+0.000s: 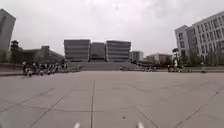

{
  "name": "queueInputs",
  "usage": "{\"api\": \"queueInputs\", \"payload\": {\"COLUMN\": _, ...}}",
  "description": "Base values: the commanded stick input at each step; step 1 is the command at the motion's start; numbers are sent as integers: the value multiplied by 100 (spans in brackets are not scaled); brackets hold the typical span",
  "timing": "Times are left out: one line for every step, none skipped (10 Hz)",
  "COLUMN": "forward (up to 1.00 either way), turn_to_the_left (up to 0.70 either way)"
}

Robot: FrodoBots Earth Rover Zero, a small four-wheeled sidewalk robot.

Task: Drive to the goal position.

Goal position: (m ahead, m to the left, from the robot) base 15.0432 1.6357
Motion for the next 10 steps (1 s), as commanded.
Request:
{"api": "queueInputs", "payload": {"forward": 85, "turn_to_the_left": 0}}
{"api": "queueInputs", "payload": {"forward": 85, "turn_to_the_left": 0}}
{"api": "queueInputs", "payload": {"forward": 85, "turn_to_the_left": 0}}
{"api": "queueInputs", "payload": {"forward": 85, "turn_to_the_left": 0}}
{"api": "queueInputs", "payload": {"forward": 85, "turn_to_the_left": 0}}
{"api": "queueInputs", "payload": {"forward": 85, "turn_to_the_left": 0}}
{"api": "queueInputs", "payload": {"forward": 85, "turn_to_the_left": 0}}
{"api": "queueInputs", "payload": {"forward": 85, "turn_to_the_left": 0}}
{"api": "queueInputs", "payload": {"forward": 85, "turn_to_the_left": 0}}
{"api": "queueInputs", "payload": {"forward": 85, "turn_to_the_left": 0}}
